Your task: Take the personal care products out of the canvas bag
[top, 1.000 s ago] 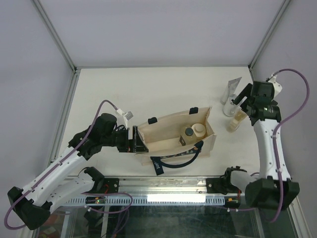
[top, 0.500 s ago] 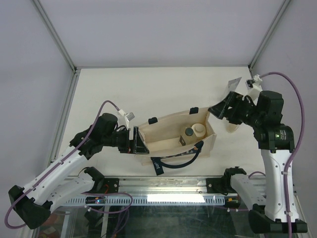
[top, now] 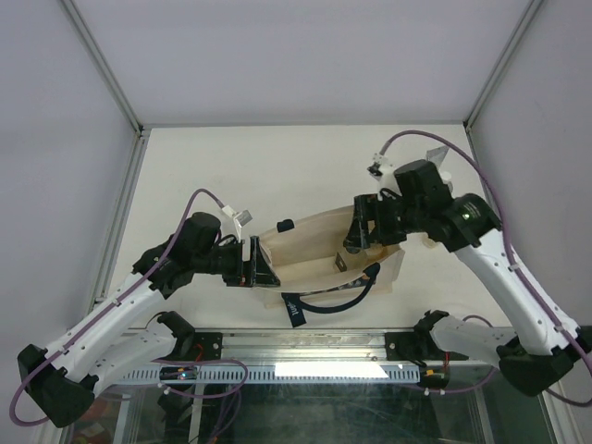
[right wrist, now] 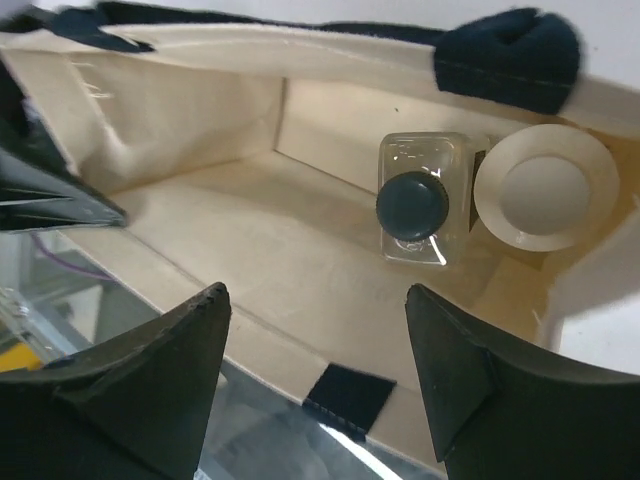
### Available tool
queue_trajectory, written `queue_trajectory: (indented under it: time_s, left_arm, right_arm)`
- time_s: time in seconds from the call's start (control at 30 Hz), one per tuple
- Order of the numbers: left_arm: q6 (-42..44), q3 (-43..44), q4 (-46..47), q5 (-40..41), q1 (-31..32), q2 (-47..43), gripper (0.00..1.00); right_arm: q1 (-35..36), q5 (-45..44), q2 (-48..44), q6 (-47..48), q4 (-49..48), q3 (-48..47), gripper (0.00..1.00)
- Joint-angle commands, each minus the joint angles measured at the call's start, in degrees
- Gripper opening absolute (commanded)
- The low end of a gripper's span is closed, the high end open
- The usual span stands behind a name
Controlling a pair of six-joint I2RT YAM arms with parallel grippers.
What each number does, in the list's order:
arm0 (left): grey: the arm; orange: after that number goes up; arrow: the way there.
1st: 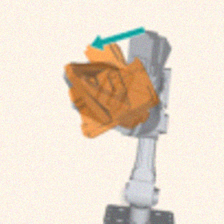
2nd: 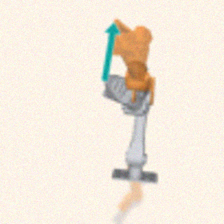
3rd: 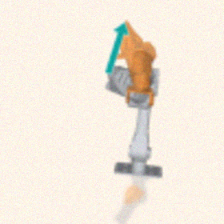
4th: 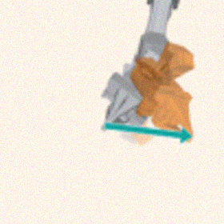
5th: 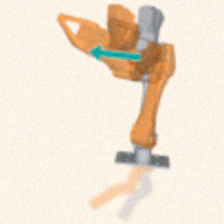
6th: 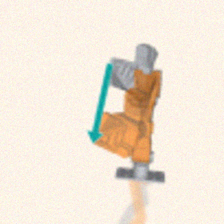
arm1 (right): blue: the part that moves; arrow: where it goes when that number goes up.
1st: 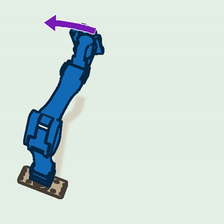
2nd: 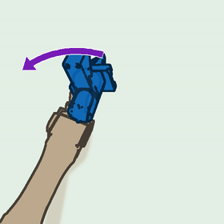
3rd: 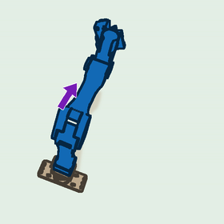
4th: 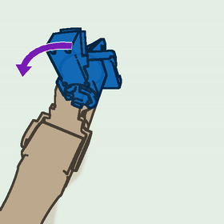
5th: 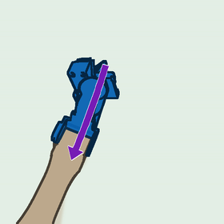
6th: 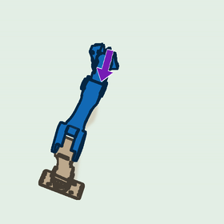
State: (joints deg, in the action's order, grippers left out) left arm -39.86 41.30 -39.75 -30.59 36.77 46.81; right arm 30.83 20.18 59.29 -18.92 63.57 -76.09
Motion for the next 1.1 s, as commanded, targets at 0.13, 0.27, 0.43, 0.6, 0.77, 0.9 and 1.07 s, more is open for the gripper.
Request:
queue_trajectory:
  time_s: [0.13, 0.27, 0.43, 0.6, 0.77, 0.9, 1.07]
  left_arm:
    - [-1.5, -1.08, 1.12, 0.35, 0.3, -1.3, 0.78]
    - [-1.88, -1.18, 1.16, 0.35, 0.26, -1.64, 0.78]
    - [-2.22, -1.17, 1.16, 0.62, 0.31, -1.74, 0.78]
    - [-1.27, -0.96, 1.16, 0.53, 0.27, -0.61, 0.78]
    - [-0.77, -0.46, 1.16, 0.61, 0.3, 0.19, 0.79]
    - [-0.34, -0.65, 1.14, 0.62, 0.32, 0.66, 0.79]
    - [-0.05, -0.83, 1.16, 0.62, 0.31, 0.79, 0.79]
  right_arm:
    - [15.31, -27.75, 12.27, 0.55, 6.08, -5.76, 0.74]
    - [18.58, -33.42, 16.16, 1.61, 6.47, -6.42, 0.75]
    - [19.99, -36.62, 19.43, 3.09, 6.38, -7.35, 0.77]
    - [20.06, -34.74, 20.99, 4.12, 1.76, -3.48, 0.74]
    - [20.06, -34.2, 23.18, 2.87, 0.35, -0.77, 0.67]
    - [20.02, -33.2, 23.14, 2.33, -2.1, 2.91, 0.63]
    - [20.06, -31.79, 23.95, 0.88, -4.86, 8.8, 0.61]
